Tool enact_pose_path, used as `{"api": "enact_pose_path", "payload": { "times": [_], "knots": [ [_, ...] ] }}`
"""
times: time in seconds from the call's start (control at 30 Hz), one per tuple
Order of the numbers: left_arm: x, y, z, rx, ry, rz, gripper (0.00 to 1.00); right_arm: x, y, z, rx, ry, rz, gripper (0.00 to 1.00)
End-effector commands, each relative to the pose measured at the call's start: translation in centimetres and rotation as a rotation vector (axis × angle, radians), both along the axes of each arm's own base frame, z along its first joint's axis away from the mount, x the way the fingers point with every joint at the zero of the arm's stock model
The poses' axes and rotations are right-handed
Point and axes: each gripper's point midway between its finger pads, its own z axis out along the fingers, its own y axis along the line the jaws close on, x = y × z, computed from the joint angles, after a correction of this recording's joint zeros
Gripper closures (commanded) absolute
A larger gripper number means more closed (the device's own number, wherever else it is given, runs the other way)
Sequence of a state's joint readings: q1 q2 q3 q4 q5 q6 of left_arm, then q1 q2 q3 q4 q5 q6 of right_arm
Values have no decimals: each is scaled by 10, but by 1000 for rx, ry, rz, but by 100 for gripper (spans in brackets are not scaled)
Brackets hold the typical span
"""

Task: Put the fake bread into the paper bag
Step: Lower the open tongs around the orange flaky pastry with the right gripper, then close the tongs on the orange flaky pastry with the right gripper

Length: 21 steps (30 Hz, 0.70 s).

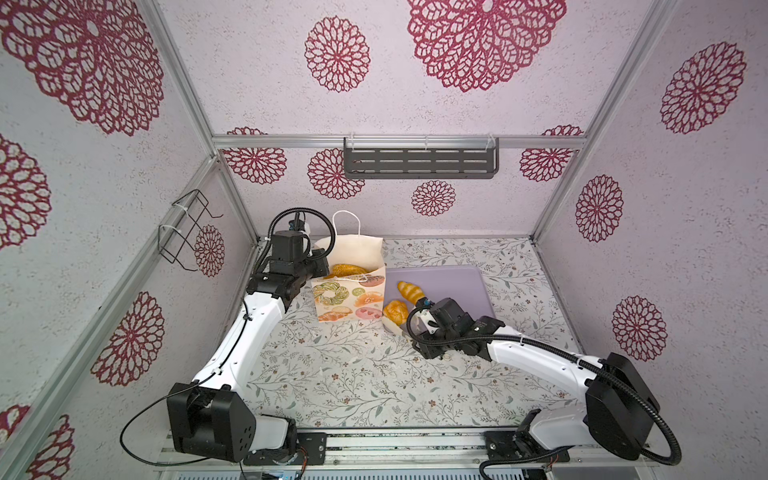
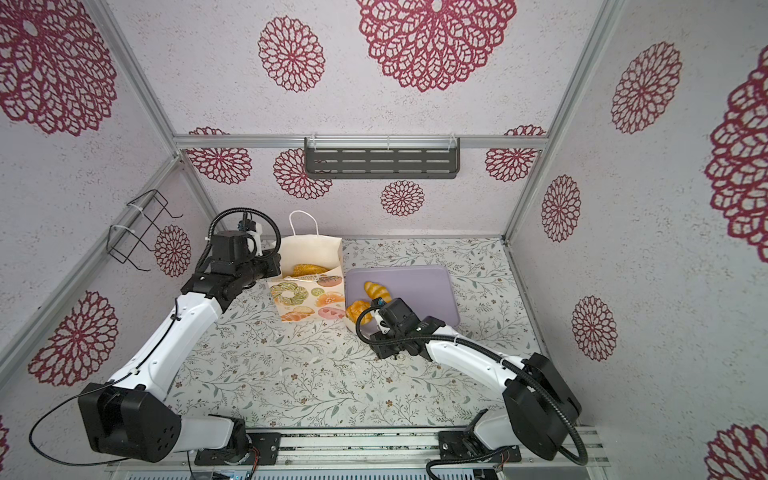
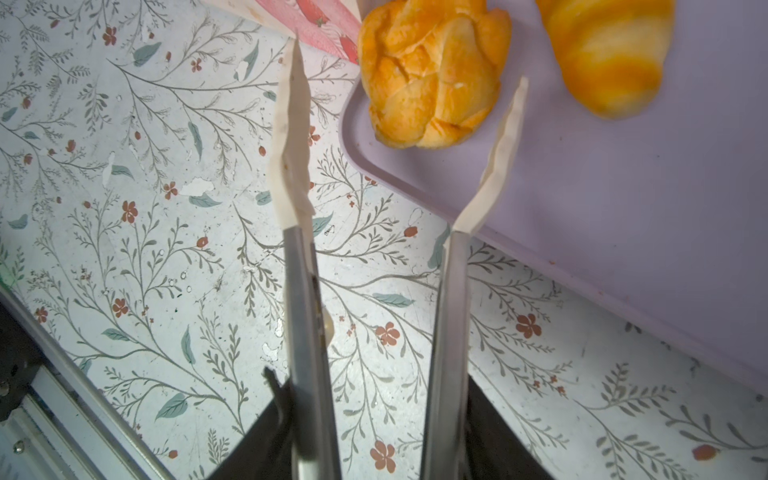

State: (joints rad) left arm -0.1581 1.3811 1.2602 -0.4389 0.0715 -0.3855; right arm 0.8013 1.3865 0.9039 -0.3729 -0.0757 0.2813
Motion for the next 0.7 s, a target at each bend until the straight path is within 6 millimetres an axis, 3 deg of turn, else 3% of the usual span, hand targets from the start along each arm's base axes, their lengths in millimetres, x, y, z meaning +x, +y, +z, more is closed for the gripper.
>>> {"api": "enact_pose_path", "payload": {
  "times": [0.0,0.23,0.67],
  "knots": [
    [4,-6,11,-8,-35,-26,100,13,6,22,4,-71,-4,45],
    [5,-6,10,-9,-33,-27,100,18,7,24,-24,-92,-2,44],
    [5,-7,9,-8,-30,-30,100,21,13,2,-126,-60,31,44]
  ]
}}
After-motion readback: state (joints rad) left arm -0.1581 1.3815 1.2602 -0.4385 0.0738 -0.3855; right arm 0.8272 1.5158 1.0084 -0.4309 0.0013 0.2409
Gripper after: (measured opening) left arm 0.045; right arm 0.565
